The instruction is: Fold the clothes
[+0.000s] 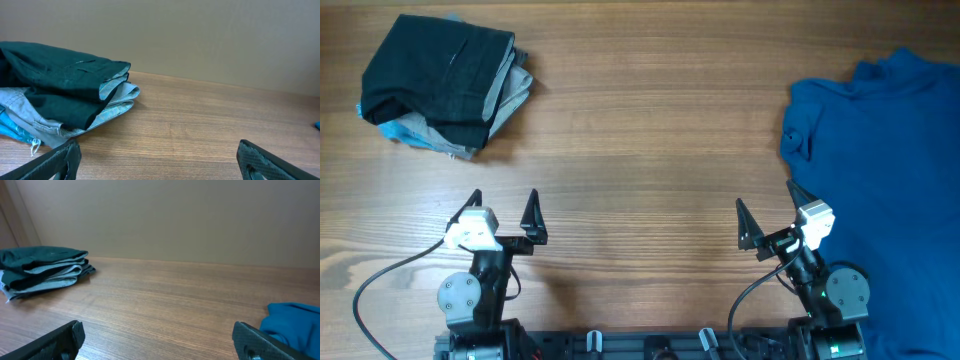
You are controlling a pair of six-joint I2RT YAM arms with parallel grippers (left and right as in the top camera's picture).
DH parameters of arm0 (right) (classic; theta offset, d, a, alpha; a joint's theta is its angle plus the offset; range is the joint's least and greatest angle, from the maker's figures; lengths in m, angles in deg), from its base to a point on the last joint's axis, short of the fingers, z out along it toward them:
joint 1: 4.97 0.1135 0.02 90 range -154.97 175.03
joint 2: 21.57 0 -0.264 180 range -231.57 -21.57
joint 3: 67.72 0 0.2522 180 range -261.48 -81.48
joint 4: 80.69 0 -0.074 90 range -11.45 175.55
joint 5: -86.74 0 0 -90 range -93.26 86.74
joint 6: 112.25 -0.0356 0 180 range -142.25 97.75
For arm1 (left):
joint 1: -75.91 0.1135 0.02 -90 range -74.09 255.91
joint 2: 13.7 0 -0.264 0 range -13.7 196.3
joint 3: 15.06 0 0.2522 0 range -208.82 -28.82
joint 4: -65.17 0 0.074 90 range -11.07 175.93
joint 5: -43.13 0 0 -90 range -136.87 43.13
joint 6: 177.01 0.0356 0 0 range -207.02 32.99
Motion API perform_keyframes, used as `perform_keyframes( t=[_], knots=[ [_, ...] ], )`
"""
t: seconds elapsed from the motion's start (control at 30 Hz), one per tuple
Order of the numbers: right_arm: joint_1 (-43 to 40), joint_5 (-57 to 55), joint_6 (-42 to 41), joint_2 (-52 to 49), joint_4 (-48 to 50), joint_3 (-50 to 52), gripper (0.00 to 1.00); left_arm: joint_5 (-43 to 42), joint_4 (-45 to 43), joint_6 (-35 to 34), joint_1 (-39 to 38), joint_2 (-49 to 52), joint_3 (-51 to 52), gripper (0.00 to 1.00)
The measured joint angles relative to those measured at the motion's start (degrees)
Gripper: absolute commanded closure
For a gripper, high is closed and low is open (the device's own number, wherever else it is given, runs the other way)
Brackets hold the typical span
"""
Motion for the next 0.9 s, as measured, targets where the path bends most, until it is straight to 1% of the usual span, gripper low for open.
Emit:
perform_keyframes(
  t=[0.47,0.57,0.63,0.7,0.77,0.9],
  knots=[
    [0.0,0.0,0.0,0.0,0.0,0.0,0.00,0.0,0.0,0.0,0.0,0.0,0.0,0.00],
    [0.0,0.0,0.0,0.0,1.3,0.0,0.00,0.0,0.0,0.0,0.0,0.0,0.0,0.00],
    [0.0,0.0,-0.3,0.0,0.2,0.0,0.00,0.0,0.0,0.0,0.0,0.0,0.0,0.00],
    [0.0,0.0,-3.0,0.0,0.3,0.0,0.00,-1.3,-0.2,0.0,0.0,0.0,0.0,0.00],
    [0.0,0.0,-8.5,-0.1,0.4,0.0,0.00,-3.5,-0.7,0.0,0.0,0.0,0.0,0.00],
    [0.0,4.3,-12.5,-0.4,0.5,-0.7,0.00,-8.9,-8.5,-0.2,0.0,0.0,-0.2,0.00]
  ],
)
